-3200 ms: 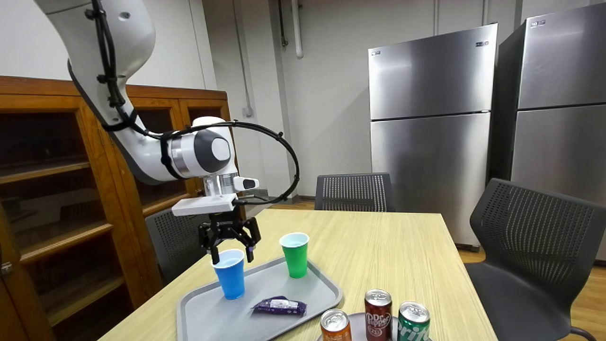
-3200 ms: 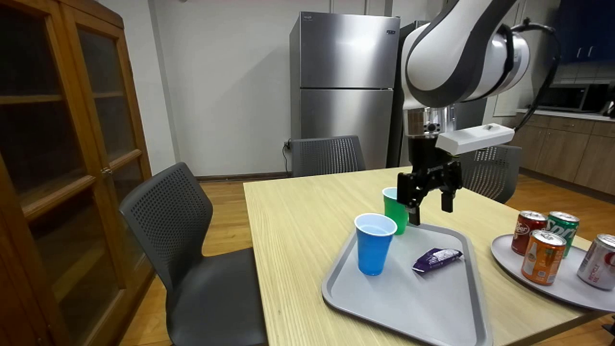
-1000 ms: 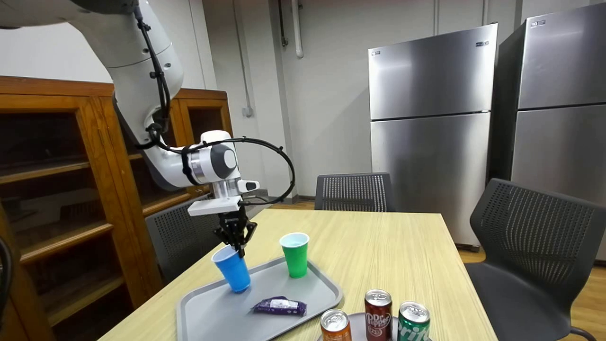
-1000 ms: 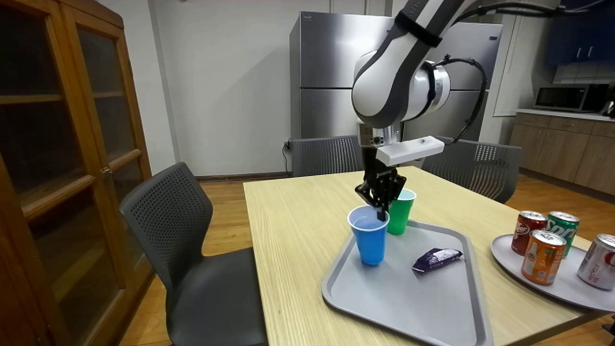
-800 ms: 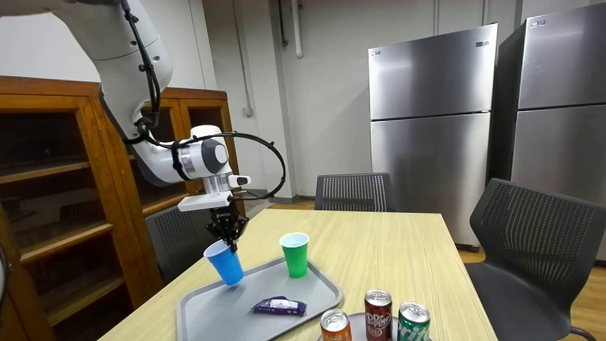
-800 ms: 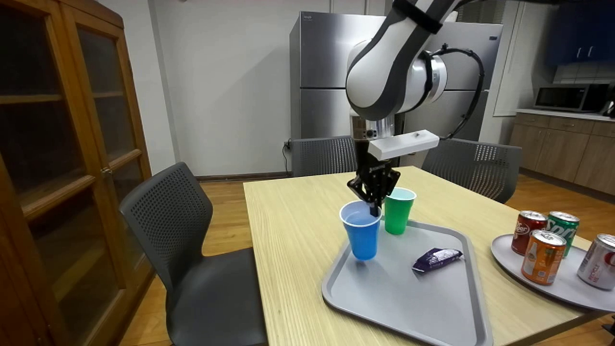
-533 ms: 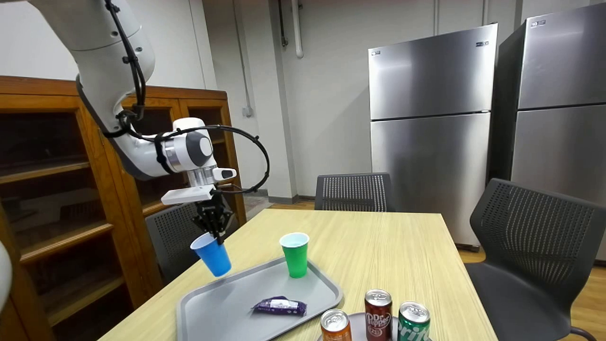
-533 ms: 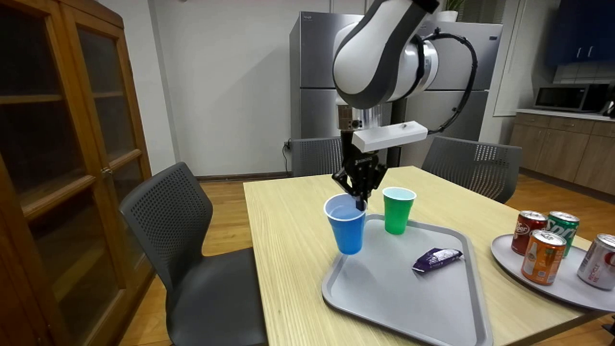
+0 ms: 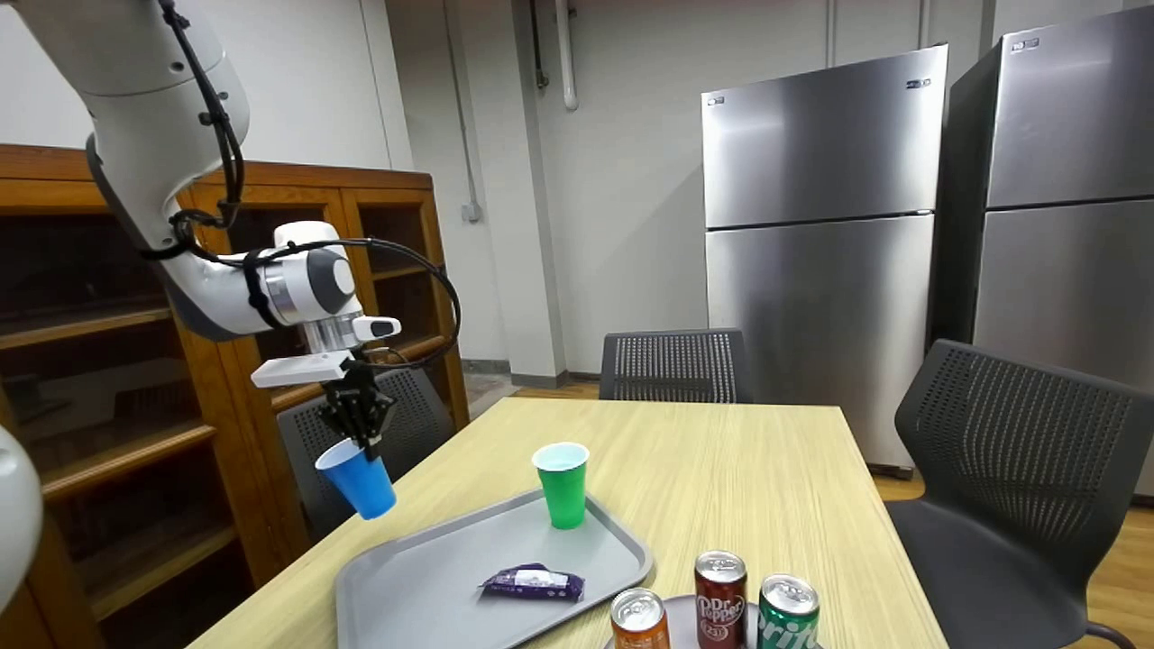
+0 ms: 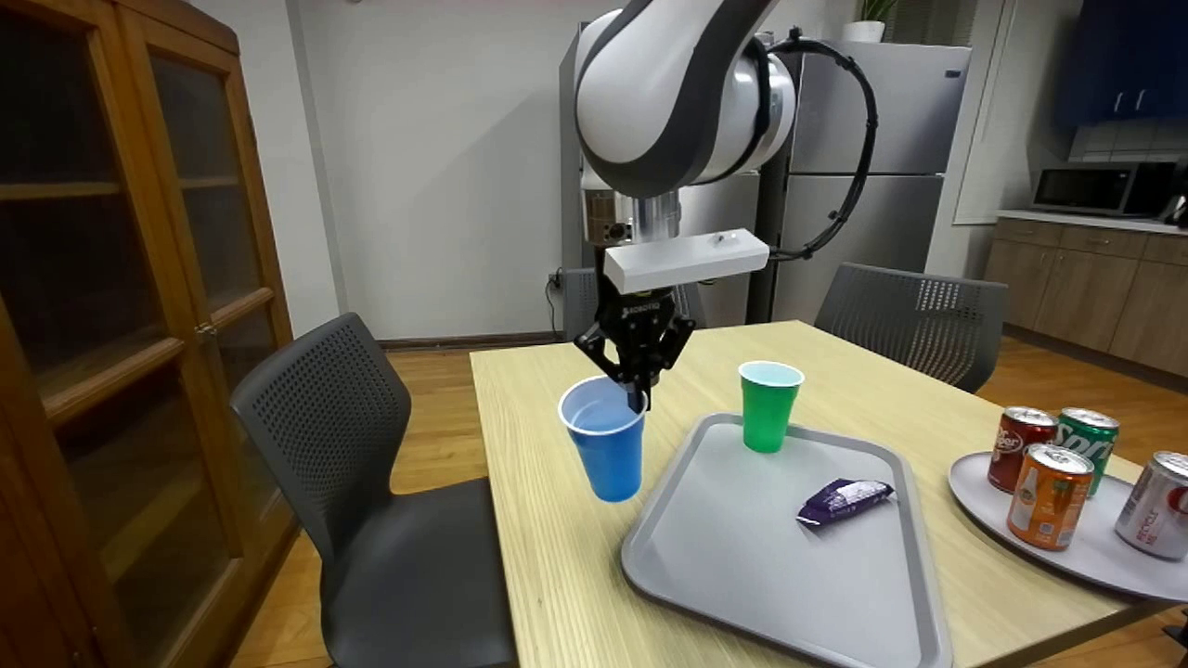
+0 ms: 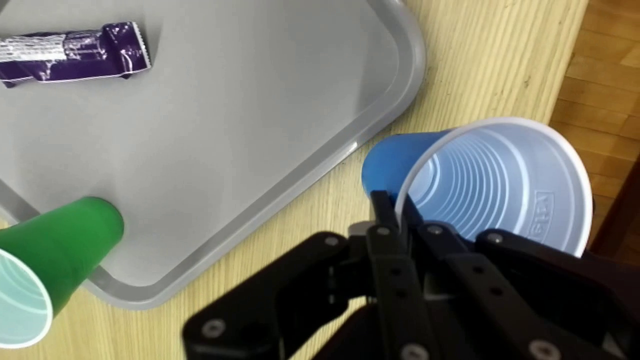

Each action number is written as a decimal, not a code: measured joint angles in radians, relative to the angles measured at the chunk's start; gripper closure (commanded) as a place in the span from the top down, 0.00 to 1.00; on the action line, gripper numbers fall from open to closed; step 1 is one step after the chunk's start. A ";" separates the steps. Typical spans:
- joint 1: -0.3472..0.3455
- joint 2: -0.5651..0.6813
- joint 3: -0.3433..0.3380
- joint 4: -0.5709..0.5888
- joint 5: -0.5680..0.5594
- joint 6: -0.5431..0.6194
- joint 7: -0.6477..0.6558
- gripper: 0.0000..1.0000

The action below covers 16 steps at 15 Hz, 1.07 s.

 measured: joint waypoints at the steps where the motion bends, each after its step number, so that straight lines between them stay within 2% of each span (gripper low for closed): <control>1: 0.007 0.009 0.002 0.009 0.000 0.000 0.014 0.01; 13: 0.042 0.174 0.007 0.159 0.037 -0.003 0.069 0.02; 14: 0.044 0.184 0.007 0.170 0.040 -0.005 0.070 0.30; 16: 0.048 0.201 0.007 0.188 0.041 -0.013 0.070 0.37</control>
